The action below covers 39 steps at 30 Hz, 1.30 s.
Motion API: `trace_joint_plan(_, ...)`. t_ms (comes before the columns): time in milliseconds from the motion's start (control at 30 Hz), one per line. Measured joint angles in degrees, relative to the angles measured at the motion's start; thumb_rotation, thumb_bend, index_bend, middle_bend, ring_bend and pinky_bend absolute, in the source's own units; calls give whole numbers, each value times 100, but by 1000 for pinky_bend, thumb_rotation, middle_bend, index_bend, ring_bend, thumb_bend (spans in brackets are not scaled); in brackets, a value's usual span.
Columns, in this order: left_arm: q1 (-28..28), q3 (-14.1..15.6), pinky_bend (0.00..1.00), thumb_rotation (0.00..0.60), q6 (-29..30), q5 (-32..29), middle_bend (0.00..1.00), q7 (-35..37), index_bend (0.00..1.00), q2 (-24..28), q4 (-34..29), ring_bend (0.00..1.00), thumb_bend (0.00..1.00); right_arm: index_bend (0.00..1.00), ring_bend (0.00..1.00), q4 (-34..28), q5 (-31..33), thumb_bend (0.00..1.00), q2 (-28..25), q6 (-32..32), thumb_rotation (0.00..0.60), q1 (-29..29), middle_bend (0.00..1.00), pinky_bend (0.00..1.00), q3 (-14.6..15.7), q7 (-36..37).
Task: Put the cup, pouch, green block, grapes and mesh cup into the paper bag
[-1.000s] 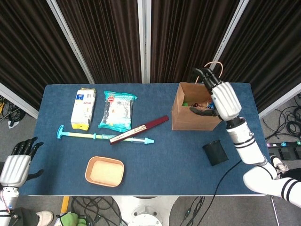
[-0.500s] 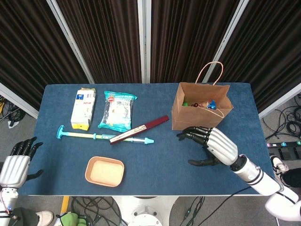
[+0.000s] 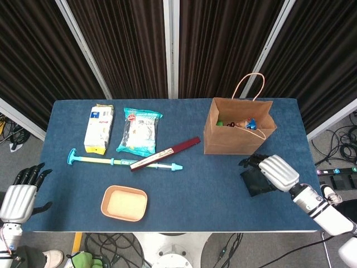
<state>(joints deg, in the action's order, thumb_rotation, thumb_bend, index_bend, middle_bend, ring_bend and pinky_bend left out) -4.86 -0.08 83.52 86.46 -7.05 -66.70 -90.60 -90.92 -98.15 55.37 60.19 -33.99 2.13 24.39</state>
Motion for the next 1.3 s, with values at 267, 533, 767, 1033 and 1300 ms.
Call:
trace_joint_plan(267, -1, 9, 147, 600, -37, -22, 196, 5, 243, -8, 6, 140, 0, 296, 133, 139, 1002, 147, 36, -1388, 600, -261, 259, 329, 28, -846)
trace_joint_plan(533, -16, 9, 147, 600, -73, -32, 196, 11, 244, -16, 11, 140, 0, 237, 78, 479, 1452, 151, 433, -1948, 600, -466, 211, 250, -31, -1466)
trace_joint_plan(767, -11, 11, 147, 600, -81, -45, 196, 42, 244, -5, 25, 140, 0, 148, 78, 721, 1688, 152, 717, -2238, 600, -587, 226, 242, -123, -1523)
trace_joint_plan(1033, -10, 0, 147, 600, -89, -73, 196, 71, 244, 12, 14, 140, 0, 147, 79, 671, 1652, 155, 678, -2599, 600, -730, 337, 222, -113, -1098)
trace_joint_plan(1300, -37, -17, 147, 600, -104, -65, 196, 59, 243, 11, 20, 139, 0, 161, 79, 610, 1373, 94, 456, -2720, 600, -772, 345, 201, -33, -388)
